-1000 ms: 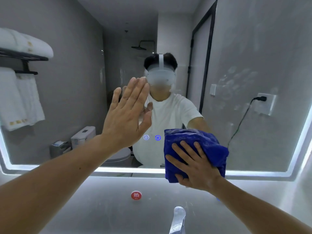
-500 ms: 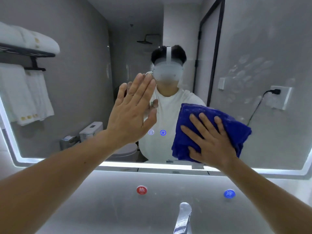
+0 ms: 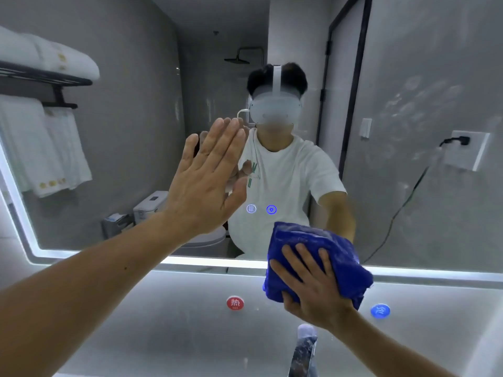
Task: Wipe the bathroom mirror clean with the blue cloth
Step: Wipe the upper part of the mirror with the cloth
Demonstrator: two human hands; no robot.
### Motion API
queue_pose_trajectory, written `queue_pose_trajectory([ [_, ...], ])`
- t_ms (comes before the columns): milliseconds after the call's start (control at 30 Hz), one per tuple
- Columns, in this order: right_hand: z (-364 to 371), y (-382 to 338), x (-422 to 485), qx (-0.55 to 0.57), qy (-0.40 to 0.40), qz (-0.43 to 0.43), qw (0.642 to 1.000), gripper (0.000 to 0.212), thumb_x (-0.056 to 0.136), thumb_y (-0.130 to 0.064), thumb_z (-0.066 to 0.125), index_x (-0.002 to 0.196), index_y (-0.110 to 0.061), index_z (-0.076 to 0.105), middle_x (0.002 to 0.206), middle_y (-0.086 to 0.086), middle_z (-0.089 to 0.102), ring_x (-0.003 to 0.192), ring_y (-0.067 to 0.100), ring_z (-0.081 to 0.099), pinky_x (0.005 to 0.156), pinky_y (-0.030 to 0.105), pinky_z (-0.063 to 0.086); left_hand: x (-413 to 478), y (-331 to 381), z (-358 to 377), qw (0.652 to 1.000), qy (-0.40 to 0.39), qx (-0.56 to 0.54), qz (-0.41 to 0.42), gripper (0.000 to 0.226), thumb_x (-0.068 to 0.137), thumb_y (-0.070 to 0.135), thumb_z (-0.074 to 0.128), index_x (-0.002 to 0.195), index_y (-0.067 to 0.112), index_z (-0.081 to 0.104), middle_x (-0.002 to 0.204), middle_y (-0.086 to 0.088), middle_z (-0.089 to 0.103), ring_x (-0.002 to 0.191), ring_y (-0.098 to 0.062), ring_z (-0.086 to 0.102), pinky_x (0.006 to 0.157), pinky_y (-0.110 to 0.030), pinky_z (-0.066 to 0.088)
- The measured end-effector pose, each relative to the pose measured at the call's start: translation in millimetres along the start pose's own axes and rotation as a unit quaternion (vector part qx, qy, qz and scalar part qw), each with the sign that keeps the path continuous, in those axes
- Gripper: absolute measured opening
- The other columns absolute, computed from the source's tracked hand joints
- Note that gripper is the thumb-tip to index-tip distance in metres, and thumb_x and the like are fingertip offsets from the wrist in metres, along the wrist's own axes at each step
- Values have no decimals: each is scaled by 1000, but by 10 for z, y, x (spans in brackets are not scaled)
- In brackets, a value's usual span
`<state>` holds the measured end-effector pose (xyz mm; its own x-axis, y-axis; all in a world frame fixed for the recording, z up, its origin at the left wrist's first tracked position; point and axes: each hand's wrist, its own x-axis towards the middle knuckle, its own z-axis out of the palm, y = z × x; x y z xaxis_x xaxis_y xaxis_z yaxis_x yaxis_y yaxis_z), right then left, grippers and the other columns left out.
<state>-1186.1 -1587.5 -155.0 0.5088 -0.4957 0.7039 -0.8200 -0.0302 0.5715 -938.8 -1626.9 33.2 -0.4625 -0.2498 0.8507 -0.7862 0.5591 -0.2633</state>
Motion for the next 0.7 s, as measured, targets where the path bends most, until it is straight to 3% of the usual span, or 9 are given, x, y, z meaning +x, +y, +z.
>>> queue_pose_trajectory([
  [200,-136,-265,429,-3,-36,-108,993,66,81,-36,57,144,-25,44,154,5,25,141,29,27,115,49,15,-8,-39,30,1000,11,-1,-2,64,101,40,22,157,11,13,165,-8,13,153,-22,7,122,-50,7],
  [467,-359,-686,1115,-2,-95,-142,985,71,79,-47,58,146,-31,40,156,-1,31,143,22,30,115,46,29,-154,-202,-65,1000,-7,9,-16,65,99,39,26,156,7,21,164,-10,17,152,-25,11,121,-54,12],
  [700,-265,41,546,-44,-54,-177,982,69,83,-45,59,147,-27,41,155,1,33,143,24,30,116,45,13,-20,-81,-75,1000,-17,6,-19,66,99,40,22,156,8,15,165,-9,12,153,-23,6,122,-52,8],
])
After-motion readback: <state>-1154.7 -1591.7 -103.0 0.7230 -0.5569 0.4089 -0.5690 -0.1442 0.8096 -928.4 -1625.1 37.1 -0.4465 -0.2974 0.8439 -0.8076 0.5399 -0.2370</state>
